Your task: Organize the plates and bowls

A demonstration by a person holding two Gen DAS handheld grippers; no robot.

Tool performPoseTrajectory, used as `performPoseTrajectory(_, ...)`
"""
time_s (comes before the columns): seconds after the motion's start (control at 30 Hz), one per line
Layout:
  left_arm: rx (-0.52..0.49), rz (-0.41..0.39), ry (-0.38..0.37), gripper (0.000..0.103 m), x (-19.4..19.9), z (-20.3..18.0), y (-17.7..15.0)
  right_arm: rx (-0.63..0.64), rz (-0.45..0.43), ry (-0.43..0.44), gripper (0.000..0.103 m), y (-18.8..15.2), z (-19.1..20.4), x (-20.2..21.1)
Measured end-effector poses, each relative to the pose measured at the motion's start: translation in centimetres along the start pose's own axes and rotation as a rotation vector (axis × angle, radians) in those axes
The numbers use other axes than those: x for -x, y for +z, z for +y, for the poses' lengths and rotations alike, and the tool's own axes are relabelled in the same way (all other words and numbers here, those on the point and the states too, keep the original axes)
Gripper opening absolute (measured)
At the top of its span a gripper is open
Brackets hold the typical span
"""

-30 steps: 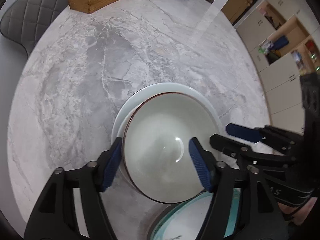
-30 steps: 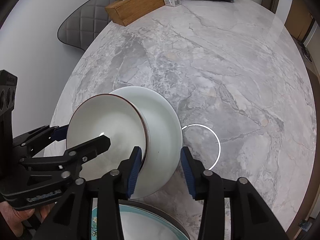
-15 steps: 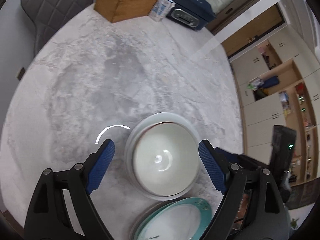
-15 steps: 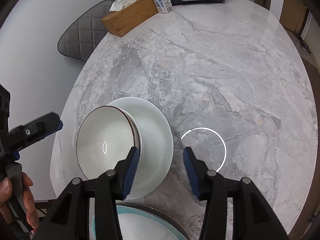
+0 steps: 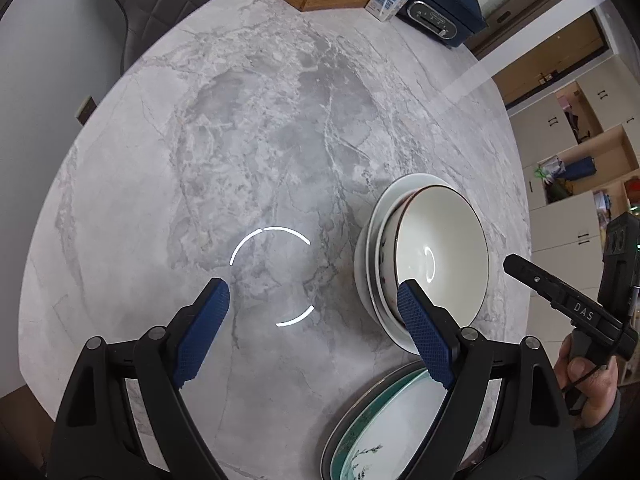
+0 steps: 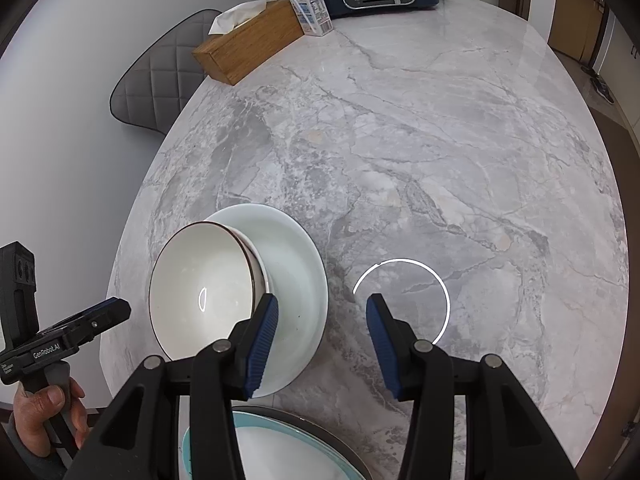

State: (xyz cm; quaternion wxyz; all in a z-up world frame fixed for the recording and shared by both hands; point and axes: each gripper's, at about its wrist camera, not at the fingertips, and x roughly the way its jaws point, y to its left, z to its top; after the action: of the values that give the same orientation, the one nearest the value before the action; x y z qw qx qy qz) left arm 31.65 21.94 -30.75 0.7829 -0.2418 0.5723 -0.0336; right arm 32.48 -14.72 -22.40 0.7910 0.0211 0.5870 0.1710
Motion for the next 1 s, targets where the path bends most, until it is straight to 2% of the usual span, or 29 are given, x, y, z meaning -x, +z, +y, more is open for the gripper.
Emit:
performPoseTrajectory(0.6, 0.017, 0.070, -0.019, 0.086, -3.5, 0.5, -0.3, 0.006, 0.014, -0.009, 0.050, -0.3, 0.3, -0.5)
performPoseTrajectory(0.87, 0.038, 0.057, -0.017, 0.086, -3.3, 1.0, -0.1, 0.004, 0.018, -0.009, 0.050, -0.2, 0.1, -0.5)
performPoseTrajectory(1.0, 0.045, 0.084, -0.023, 0.086, -4.0, 1.2, -0.5, 0.002, 0.021, -0.011, 0.050, -0.2, -0.1, -0.5)
